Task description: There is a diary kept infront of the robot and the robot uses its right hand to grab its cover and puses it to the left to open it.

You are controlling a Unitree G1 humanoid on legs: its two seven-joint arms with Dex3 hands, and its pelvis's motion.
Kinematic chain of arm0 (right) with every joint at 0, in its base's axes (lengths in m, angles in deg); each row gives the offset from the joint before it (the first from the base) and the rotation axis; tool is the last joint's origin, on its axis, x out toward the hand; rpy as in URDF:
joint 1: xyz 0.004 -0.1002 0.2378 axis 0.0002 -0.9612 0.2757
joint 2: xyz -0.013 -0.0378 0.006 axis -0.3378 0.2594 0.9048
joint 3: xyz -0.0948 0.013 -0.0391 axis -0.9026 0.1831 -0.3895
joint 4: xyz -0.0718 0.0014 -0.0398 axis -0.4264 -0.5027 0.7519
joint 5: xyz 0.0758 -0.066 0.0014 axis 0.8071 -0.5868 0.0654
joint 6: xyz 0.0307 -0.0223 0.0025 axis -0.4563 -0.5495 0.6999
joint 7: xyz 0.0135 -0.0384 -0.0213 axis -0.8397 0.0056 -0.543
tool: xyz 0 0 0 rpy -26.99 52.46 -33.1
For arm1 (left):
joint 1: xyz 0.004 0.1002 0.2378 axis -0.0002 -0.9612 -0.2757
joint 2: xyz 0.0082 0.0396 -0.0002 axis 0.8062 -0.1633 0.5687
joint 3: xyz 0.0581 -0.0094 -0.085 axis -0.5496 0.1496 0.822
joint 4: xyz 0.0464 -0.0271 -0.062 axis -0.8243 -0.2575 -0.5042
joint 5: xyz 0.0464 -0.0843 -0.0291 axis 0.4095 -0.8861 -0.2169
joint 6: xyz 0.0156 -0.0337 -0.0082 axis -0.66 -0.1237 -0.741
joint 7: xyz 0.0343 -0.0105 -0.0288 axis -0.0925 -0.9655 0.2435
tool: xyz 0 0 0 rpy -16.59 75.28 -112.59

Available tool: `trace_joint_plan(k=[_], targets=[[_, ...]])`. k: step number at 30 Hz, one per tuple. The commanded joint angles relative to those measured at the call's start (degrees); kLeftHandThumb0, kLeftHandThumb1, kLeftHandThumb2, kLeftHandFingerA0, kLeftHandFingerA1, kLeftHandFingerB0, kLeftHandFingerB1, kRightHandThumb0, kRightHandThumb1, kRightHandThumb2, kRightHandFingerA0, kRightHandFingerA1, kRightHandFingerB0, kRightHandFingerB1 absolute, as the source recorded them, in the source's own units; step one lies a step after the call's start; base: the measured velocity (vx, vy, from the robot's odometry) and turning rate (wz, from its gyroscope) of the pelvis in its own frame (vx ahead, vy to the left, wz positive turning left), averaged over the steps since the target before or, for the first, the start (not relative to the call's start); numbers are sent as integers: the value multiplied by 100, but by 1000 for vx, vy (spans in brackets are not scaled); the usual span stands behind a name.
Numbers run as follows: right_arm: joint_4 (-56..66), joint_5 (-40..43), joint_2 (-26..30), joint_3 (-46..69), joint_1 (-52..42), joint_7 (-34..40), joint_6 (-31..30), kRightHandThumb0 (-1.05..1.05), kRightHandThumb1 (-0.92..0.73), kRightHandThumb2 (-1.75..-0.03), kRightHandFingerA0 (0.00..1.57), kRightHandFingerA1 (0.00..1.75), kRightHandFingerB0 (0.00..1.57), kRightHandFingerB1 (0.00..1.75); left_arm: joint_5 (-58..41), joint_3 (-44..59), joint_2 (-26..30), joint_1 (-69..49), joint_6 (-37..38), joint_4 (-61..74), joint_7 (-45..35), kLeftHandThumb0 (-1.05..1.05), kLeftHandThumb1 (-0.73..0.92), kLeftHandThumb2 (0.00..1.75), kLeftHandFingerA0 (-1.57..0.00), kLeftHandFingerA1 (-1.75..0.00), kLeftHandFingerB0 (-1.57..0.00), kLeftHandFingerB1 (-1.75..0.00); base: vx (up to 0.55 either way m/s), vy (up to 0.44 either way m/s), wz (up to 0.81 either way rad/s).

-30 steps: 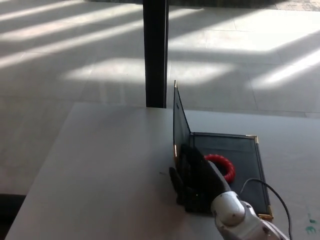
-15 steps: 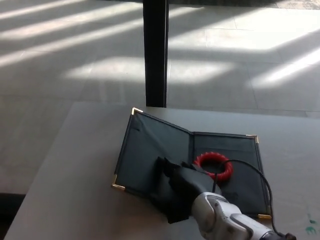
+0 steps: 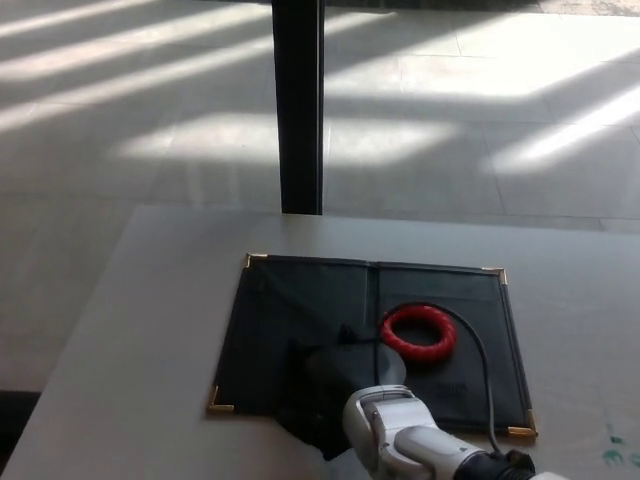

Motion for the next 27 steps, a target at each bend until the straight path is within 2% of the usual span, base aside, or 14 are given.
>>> trace_joint_plan(k=[1,8,9,10,11,14,15,16,17,18,20,21,23,27], targets=[[-273,-476,-495,-105,-18,-846,148,-101,-82,-126,6,33,6,31,290,-97,237,-9,-138,145,150,-64,77,64,-59,-45,-47,-42,0,0,0],[236,-156,-392,599,-110,-1265,91,-96,-81,-126,2,34,4,31,310,-113,95,-73,-125,121,260,-64,75,63,-63,-46,-52,-43,0,0,0],[433,-71,-306,875,-115,-1182,158,-96,-92,-79,2,43,3,38,326,-106,86,-88,-103,108,285,-64,76,63,-64,-45,-52,-42,0,0,0],[624,26,-243,1107,-99,-1217,129,-98,-92,-79,1,41,3,38,349,-108,79,-97,-51,39,289,-65,75,63,-63,-44,-51,-42,0,0,0],[1045,378,-140,1773,-26,-1238,-2,-94,-81,-126,50,112,7,33,384,-114,65,-121,59,-85,274,-67,75,63,-62,-46,-52,-42,0,0,0],[1401,1065,-137,3050,240,-1423,-173,-96,-88,-128,35,99,8,31,355,-73,-15,-232,111,-118,267,-67,76,63,-65,-46,-56,-43,0,0,0],[1509,1251,-120,3441,348,-1394,-274,-90,-92,-84,18,95,10,48,326,-60,-11,-235,70,-123,240,-67,76,62,-63,-45,-54,-42,38,3,6],[1802,1896,-73,4398,585,-1427,-632,-86,-79,-115,3,41,9,42,214,-11,-28,-275,-19,-92,162,-63,77,63,-58,-45,-49,-42,35,2,9],[2014,2239,-45,4876,647,-1487,-781,-87,-91,-81,0,37,9,36,175,8,-46,-301,-63,-65,153,-61,77,63,-56,-44,-47,-41,0,0,0],[2194,2415,-40,5170,704,-1454,-1002,-79,-74,-116,2,45,2,45,165,16,-60,-304,-52,-83,151,-63,76,63,-56,-44,-48,-42,33,4,7],[2740,2822,46,6010,931,-1347,-1708,-39,-53,-114,0,52,1,52,157,16,-82,-317,-24,-118,133,-63,77,63,-55,-44,-46,-42,0,0,0],[3003,3035,92,6372,964,-1298,-1901,-86,-79,-118,13,57,2,48,145,21,-92,-327,-24,-115,126,-63,76,63,-55,-44,-46,-41,0,0,0],[3441,3329,157,6871,889,-1196,-2024,-39,-52,-113,0,52,0,51,143,29,-106,-329,-47,-98,158,-63,76,63,-55,-44,-46,-41,0,0,0],[4790,4014,504,7792,177,-1342,-2031,-79,-75,-116,4,46,2,42,144,42,-133,-339,7,-161,153,-62,78,63,-56,-43,-45,-41,0,0,0]])
